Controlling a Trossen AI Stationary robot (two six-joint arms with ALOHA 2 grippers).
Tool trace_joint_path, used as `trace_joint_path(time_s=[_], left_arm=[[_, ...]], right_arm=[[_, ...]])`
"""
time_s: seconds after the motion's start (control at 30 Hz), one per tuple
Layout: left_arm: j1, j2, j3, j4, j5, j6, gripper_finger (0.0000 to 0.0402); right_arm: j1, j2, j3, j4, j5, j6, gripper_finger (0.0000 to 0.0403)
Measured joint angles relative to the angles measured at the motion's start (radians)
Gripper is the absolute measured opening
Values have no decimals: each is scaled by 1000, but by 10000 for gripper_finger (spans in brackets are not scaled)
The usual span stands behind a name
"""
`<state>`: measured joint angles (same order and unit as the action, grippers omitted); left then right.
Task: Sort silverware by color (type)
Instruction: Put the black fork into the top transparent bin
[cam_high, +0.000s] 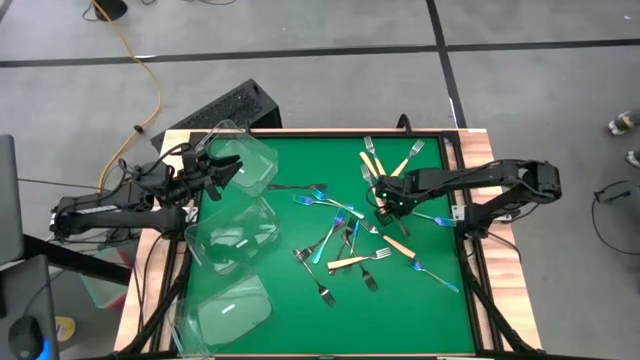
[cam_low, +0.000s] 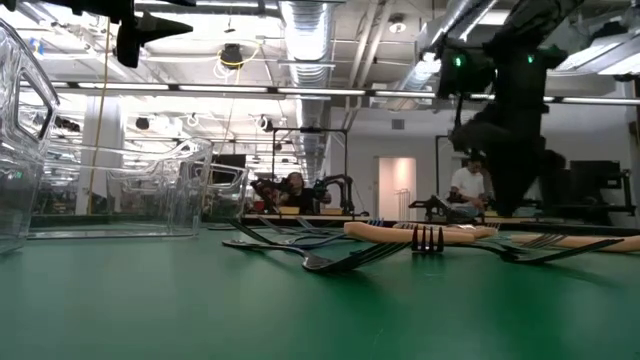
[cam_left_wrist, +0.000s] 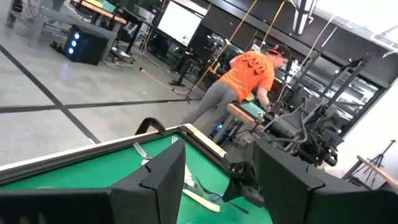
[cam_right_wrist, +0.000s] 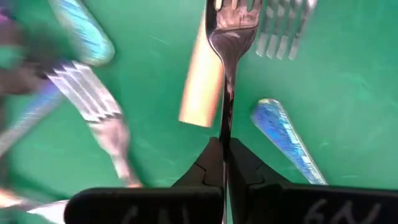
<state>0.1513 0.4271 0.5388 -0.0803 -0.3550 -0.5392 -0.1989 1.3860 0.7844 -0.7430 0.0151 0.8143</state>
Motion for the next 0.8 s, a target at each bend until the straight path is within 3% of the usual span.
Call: trace_joint_path(time_s=[0.13,0.37,0.47,0.8], left_arm=[[0,0,0,1,-2,0,172],[0,-8,0,16,-8,-6,172],[0,-24,2,30,0,-7,172],[0,-93,4,28,-22,9,172]], right_arm=[[0,-11,46,45,3,-25,14],[-7,28,162,364,9,-96,14],[-17,89,245,454,8,-152,13],[-52,389,613,468,-56,-347,13]])
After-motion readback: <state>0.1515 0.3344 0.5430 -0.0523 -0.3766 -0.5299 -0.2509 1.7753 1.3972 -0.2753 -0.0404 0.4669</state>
